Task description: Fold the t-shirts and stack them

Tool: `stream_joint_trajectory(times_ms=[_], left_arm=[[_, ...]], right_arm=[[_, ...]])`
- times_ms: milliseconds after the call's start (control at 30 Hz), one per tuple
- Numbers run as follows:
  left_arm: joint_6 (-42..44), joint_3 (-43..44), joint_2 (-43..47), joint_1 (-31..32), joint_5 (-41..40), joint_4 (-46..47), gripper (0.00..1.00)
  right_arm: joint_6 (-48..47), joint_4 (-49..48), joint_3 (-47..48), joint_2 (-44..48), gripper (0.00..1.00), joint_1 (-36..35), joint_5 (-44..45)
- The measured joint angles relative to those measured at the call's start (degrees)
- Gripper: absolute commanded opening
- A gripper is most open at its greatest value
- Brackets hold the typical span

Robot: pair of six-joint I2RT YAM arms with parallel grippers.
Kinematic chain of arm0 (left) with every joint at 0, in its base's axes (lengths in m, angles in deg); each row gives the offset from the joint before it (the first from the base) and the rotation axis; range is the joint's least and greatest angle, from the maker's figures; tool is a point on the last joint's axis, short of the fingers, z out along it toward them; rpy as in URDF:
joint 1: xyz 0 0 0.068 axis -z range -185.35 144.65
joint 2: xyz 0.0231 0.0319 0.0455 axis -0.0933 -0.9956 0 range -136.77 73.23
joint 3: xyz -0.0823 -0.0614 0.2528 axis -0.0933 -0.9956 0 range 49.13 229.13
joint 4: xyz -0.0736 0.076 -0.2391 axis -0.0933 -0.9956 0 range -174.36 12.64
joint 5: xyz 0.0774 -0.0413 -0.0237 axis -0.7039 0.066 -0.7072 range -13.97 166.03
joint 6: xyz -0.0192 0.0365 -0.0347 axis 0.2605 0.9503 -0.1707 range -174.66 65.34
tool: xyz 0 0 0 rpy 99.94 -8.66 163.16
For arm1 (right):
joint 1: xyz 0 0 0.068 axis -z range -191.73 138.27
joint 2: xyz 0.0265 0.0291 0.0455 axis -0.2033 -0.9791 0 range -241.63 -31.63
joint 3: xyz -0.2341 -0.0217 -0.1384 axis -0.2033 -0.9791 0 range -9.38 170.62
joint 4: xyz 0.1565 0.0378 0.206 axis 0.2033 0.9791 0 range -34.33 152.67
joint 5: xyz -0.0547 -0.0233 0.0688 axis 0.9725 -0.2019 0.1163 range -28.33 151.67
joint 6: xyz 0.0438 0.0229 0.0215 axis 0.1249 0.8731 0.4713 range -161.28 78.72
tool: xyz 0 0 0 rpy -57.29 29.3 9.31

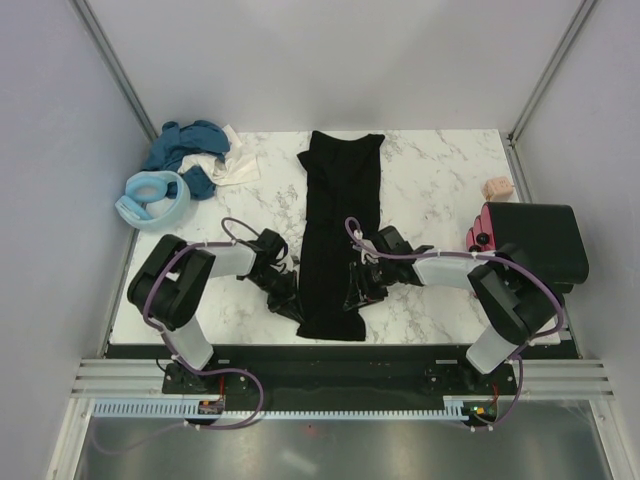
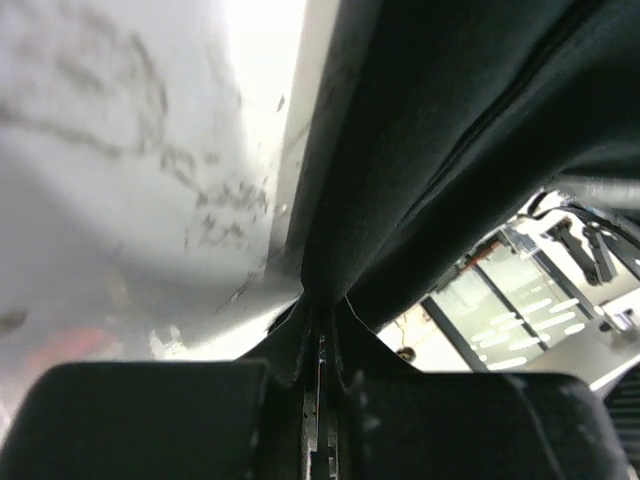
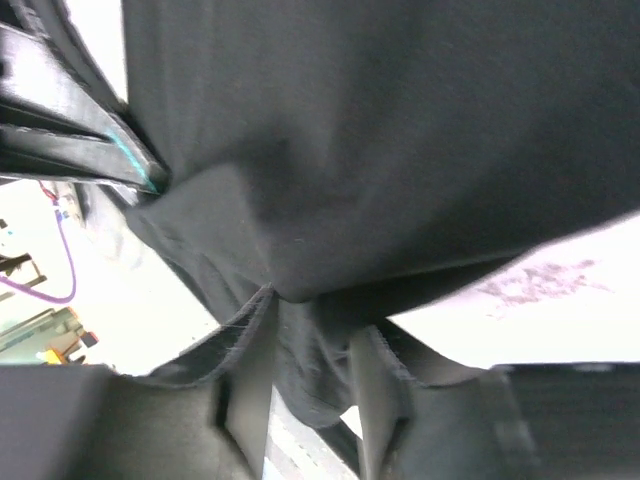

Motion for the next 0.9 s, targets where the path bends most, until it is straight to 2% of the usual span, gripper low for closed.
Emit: stream_joint_trajectory(times_ms=[167, 367, 433, 467, 667, 900], left_arm=[[-0.02, -0.37, 2.62, 0.13, -3.5, -1.2, 0.02], [0.02, -0.37, 4.94, 0.13, -6.16, -2.91, 0.02], [0.02, -0.35, 5.53, 0.13, -6.21, -3.3, 0.02], [0.02, -0.35, 5.73, 0.13, -6.19, -3.37, 0.02], [0.22, -0.22, 5.86, 0.11, -6.19, -3.58, 0.02], [1.22, -0.24, 3.61, 0.11, -5.2, -3.52, 0.02]], right_arm=[[-0.57, 4.11, -0.37, 1.57, 0.17, -0.15, 3.19], [-1.33, 10.82, -0.37, 5.2, 0.06, -0.31, 7.48], [-1.36, 11.8, -0.35, 6.05, 0.11, -0.31, 8.13], [-1.38, 12.09, -0.35, 6.23, 0.31, -0.31, 8.28], [-0.83, 12.87, -0.68, 6.4, 0.64, -0.31, 7.28], [1.53, 7.5, -4.02, 8.02, 0.65, -0.26, 2.58]])
